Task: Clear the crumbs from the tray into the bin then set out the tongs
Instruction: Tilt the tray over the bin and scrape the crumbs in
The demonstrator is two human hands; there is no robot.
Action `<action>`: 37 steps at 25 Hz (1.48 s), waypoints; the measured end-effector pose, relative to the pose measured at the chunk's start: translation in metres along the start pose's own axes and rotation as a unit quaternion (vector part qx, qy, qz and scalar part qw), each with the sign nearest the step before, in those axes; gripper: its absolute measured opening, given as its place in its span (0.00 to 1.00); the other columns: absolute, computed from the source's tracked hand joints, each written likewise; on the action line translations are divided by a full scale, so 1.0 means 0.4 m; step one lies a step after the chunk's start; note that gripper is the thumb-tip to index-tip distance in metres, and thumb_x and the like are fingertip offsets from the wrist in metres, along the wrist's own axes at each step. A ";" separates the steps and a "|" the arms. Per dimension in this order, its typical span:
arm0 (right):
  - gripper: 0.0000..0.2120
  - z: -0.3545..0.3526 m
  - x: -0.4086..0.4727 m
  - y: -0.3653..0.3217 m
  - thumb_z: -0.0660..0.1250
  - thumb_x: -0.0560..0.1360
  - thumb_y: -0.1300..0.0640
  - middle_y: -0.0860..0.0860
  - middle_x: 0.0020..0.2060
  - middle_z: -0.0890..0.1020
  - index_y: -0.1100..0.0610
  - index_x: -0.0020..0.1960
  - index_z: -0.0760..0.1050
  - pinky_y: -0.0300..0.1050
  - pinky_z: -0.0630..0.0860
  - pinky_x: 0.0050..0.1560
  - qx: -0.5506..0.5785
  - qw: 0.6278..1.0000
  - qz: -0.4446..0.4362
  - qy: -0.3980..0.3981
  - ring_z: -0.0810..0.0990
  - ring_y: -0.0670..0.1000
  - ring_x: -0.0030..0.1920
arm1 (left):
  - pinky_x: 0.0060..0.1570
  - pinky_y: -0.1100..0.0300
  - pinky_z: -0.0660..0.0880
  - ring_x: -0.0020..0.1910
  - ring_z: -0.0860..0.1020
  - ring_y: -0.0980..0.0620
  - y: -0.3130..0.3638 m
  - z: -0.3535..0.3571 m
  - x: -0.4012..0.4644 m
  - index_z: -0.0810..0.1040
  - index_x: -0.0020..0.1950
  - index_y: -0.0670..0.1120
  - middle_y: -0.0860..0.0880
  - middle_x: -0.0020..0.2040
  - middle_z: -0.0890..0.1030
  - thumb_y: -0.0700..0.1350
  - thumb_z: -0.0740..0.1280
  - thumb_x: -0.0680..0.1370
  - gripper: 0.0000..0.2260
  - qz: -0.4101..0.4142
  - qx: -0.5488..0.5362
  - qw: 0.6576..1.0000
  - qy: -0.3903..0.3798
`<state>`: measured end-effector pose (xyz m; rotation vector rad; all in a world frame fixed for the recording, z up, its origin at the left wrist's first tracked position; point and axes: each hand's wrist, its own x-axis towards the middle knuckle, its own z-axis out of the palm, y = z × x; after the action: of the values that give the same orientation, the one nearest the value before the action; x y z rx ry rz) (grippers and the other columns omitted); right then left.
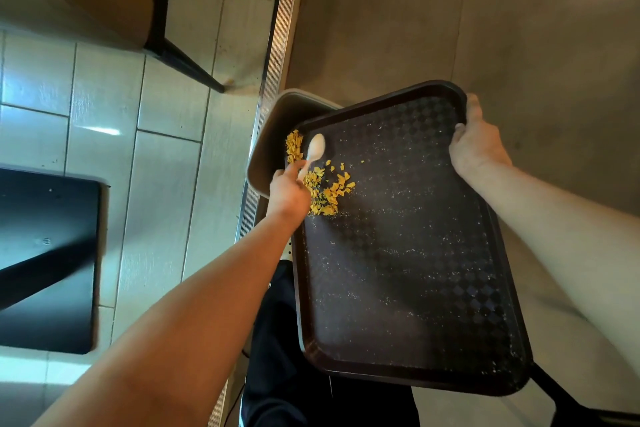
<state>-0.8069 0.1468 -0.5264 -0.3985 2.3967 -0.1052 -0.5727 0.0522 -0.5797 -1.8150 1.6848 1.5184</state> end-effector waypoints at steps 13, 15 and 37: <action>0.25 0.003 0.001 0.000 0.48 0.82 0.54 0.61 0.59 0.74 0.46 0.76 0.44 0.50 0.71 0.50 -0.010 1.000 -0.008 0.004 0.76 0.58 0.51 | 0.29 0.67 0.69 0.47 0.77 0.45 0.108 0.075 0.001 0.70 0.69 0.51 0.44 0.60 0.73 0.36 0.55 0.80 0.20 0.082 -0.016 0.993 -0.080; 0.25 0.003 0.001 0.003 0.48 0.82 0.54 0.61 0.59 0.74 0.46 0.76 0.44 0.50 0.71 0.50 -0.010 1.000 -0.008 0.002 0.76 0.59 0.52 | 0.29 0.67 0.69 0.43 0.76 0.48 0.101 0.060 0.011 0.69 0.69 0.50 0.43 0.60 0.74 0.35 0.55 0.79 0.20 0.043 -0.037 0.996 -0.062; 0.25 -0.003 -0.013 0.012 0.48 0.82 0.55 0.61 0.62 0.73 0.46 0.76 0.44 0.49 0.70 0.53 0.001 1.000 0.009 0.002 0.75 0.61 0.56 | 0.55 0.57 0.72 0.55 0.74 0.45 0.016 0.006 -0.002 0.65 0.72 0.49 0.42 0.63 0.67 0.33 0.54 0.79 0.23 0.008 0.045 0.999 -0.014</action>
<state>-0.8053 0.1531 -0.5232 -0.3760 2.4042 -0.0994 -0.5790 0.0526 -0.5773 -1.7315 1.7293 1.4430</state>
